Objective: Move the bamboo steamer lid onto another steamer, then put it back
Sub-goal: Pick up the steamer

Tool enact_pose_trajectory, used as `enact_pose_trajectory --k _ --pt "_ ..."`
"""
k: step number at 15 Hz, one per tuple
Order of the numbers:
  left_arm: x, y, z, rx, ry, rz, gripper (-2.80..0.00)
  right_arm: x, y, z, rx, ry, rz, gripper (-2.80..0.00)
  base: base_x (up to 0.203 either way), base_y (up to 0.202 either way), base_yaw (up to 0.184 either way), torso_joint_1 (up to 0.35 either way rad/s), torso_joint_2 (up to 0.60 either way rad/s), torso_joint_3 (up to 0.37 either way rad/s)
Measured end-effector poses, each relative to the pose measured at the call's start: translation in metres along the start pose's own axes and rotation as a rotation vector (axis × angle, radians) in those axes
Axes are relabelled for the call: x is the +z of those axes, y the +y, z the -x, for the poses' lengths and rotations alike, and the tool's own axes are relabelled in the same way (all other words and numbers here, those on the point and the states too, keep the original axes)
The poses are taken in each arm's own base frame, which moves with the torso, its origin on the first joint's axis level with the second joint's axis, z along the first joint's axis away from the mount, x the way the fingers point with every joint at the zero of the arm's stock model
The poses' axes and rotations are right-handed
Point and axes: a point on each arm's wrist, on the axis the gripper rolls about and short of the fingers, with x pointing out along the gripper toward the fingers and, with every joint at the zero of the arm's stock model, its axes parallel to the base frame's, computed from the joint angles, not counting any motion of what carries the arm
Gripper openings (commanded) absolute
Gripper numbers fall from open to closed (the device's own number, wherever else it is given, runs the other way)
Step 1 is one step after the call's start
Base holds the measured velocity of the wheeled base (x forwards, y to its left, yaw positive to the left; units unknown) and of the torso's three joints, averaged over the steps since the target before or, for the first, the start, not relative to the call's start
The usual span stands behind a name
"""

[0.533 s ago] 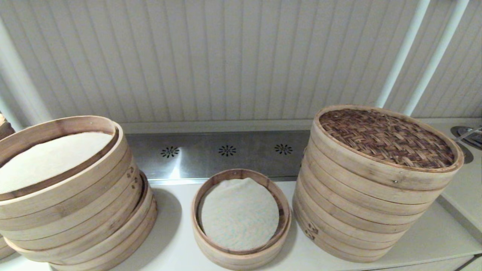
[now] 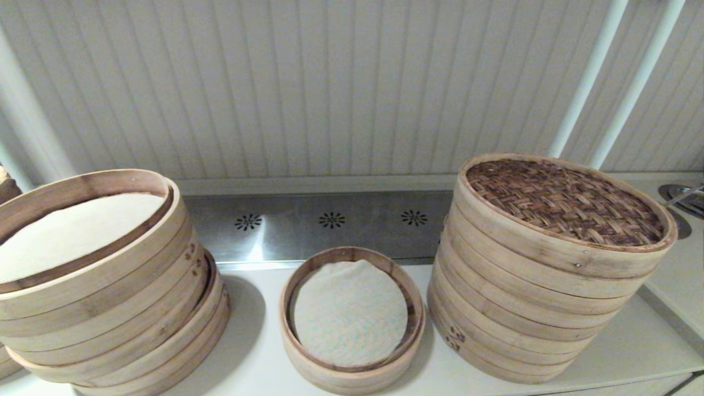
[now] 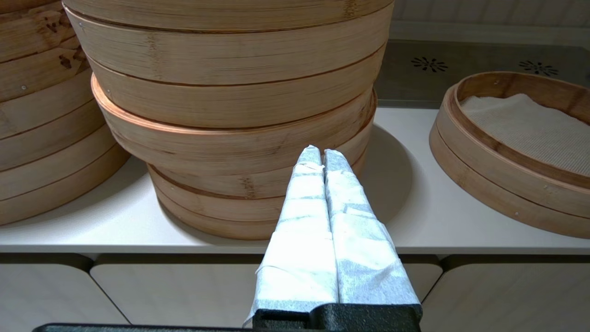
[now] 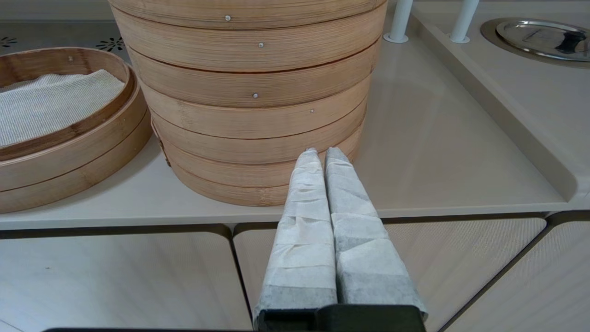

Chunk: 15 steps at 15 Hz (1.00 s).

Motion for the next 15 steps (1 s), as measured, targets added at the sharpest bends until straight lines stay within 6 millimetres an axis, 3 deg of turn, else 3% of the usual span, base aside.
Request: enact_pose_trajectory --k 3,7,9,12,15 --pt "0.0 0.0 0.0 0.0 0.0 0.0 -2.8 0.01 0.0 0.004 -0.003 -0.017 0.004 -2.8 0.0 0.0 0.0 0.0 0.0 0.0" --pt "0.0 0.0 0.0 0.0 0.0 -0.002 -2.8 0.065 0.001 0.017 0.014 -0.069 0.008 -2.8 0.0 0.0 0.0 0.0 0.0 0.0" --pt "0.0 0.0 0.0 0.0 0.0 -0.001 -2.8 0.104 0.002 0.016 0.035 -0.09 0.013 -2.8 0.0 0.0 0.0 0.0 0.0 0.0" --pt "0.0 0.0 0.0 0.0 0.0 -0.002 -2.8 0.162 0.003 -0.002 0.073 -0.088 0.02 -2.8 0.0 0.0 0.0 0.0 0.0 0.0" --pt "0.0 0.0 0.0 0.0 0.0 -0.002 -2.8 0.22 0.005 -0.039 0.102 -0.067 0.021 -2.8 0.0 0.0 0.0 0.0 0.0 0.0"
